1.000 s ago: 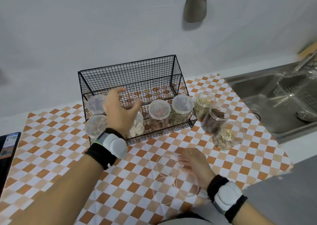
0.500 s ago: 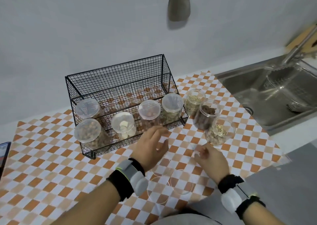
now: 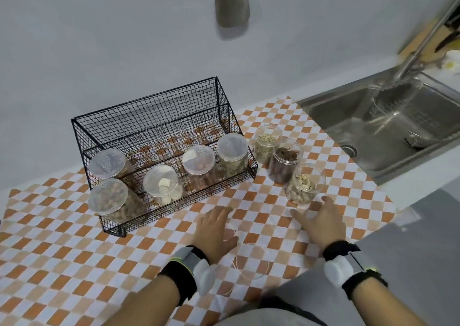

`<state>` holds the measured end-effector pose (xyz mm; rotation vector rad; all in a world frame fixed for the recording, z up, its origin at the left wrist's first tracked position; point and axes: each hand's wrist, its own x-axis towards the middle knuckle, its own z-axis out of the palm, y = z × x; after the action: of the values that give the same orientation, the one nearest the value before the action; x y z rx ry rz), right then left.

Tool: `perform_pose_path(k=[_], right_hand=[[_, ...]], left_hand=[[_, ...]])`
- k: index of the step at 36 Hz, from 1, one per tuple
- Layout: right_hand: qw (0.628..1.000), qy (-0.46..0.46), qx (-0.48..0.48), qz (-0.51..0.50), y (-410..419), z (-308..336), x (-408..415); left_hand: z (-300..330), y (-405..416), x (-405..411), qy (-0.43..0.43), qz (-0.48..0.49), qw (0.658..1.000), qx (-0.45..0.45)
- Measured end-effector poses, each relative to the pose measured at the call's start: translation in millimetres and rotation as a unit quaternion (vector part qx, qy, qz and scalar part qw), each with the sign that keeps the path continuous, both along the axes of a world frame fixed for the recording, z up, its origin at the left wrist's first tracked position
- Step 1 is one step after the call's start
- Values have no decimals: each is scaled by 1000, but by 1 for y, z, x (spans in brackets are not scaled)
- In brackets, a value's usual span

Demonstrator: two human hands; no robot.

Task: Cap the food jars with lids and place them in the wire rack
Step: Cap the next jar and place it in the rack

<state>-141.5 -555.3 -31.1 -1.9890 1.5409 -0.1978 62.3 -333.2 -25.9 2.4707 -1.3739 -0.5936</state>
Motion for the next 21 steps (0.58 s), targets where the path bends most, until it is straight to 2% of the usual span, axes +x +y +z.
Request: perform_pose_path(k=[5, 10, 21], right_hand=[[990, -113, 79, -10, -12, 3, 5], [972, -209, 105, -3, -13, 13, 10], [955, -275, 112, -5, -24, 5, 15]], left_hand=[[-4, 2, -1, 33, 45, 996, 64], [-8, 4, 0, 65, 64, 991, 94], [-12, 4, -8, 50, 88, 986, 134]])
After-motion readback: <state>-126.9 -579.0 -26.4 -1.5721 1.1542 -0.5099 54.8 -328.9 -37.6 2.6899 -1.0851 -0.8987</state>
